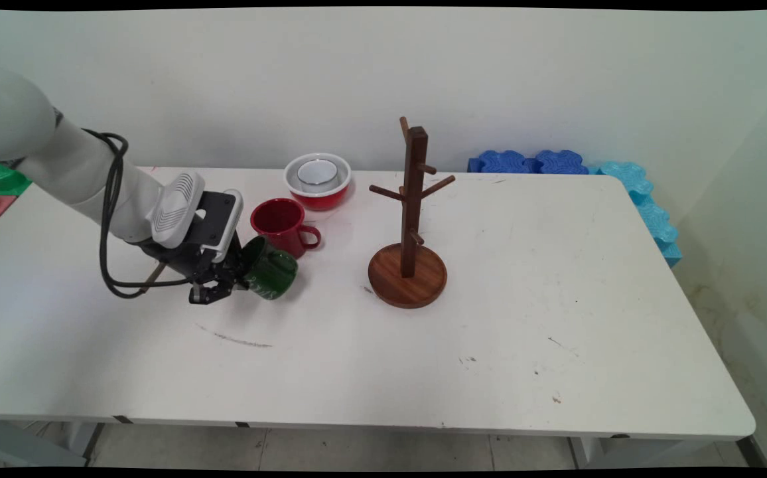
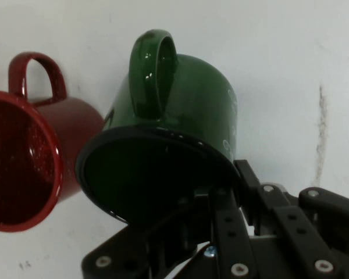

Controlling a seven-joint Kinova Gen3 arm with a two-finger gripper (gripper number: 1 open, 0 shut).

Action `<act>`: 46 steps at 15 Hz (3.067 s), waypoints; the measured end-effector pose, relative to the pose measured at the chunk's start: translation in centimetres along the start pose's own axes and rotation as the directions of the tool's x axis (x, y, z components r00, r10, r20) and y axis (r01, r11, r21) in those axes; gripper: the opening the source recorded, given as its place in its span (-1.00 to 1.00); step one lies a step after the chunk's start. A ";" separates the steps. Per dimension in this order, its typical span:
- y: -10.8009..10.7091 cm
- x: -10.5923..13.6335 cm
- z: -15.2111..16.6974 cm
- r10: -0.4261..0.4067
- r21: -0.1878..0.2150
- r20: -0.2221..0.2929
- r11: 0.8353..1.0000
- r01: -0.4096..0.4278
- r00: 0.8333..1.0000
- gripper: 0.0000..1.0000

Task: Place the picked object on the table

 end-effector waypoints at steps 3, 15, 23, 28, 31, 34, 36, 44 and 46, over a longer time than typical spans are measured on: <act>0.2 0.1 0.0 0.007 0.009 0.033 1.000 -0.007 0.999 -1.00; 0.6 0.8 -0.3 -0.005 0.029 0.120 1.000 0.002 0.993 -1.00; 0.2 1.5 0.7 -0.025 0.031 0.154 0.999 0.020 0.988 -1.00; -0.2 1.9 1.5 -0.036 0.032 0.169 0.999 0.031 0.985 -1.00; -0.3 2.0 2.0 -0.041 0.031 0.176 0.999 0.036 0.984 -1.00; -0.4 2.1 2.3 -0.043 0.028 0.180 0.999 0.039 0.983 -1.00; -0.4 2.1 2.5 -0.044 0.027 0.181 0.999 0.040 0.982 -1.00; -0.3 2.2 2.9 -0.026 0.016 0.178 1.000 0.024 0.984 -1.00; 0.0 2.2 3.2 -0.024 0.013 0.177 1.000 0.022 0.984 1.00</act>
